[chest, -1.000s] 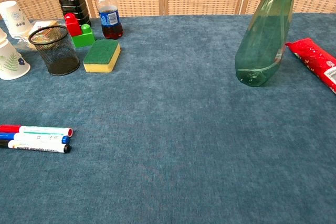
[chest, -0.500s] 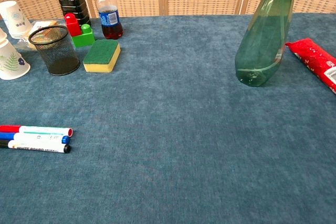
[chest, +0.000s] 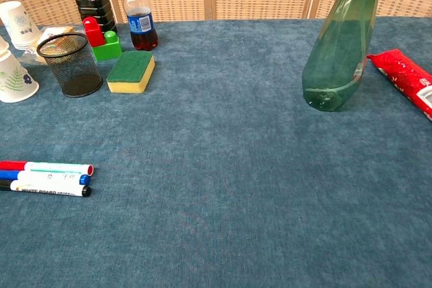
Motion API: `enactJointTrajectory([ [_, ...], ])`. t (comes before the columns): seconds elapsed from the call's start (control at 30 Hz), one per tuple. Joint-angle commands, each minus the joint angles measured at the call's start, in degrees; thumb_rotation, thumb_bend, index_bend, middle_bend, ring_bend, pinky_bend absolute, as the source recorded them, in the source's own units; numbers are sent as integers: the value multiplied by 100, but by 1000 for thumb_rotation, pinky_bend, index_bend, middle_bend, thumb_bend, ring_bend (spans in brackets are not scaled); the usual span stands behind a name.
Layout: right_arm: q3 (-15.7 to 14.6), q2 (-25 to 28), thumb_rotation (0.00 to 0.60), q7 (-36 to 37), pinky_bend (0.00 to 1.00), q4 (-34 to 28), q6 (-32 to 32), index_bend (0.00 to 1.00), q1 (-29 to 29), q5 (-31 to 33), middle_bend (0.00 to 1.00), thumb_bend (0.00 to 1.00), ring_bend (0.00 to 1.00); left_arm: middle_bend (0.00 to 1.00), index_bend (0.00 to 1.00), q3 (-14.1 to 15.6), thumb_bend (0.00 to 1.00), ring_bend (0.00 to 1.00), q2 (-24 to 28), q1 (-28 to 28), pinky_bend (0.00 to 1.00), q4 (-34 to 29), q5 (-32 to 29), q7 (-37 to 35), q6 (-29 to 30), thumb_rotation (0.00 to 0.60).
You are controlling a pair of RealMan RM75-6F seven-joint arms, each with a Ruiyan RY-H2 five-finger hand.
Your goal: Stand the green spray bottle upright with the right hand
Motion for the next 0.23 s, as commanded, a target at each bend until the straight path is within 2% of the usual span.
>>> enactJointTrajectory([
  [0.03, -34, 88, 482, -185, 173, -214, 19, 307, -101, 98, 357, 217, 160, 103, 166, -2, 305, 0, 8, 23, 0, 7, 58, -33, 18, 600],
  [0.23, -58, 125, 489, -328, 166, -382, 43, 306, -191, 147, 350, 215, 152, 104, 166, -20, 305, 0, -7, 27, 0, 72, 102, -121, -13, 600],
])
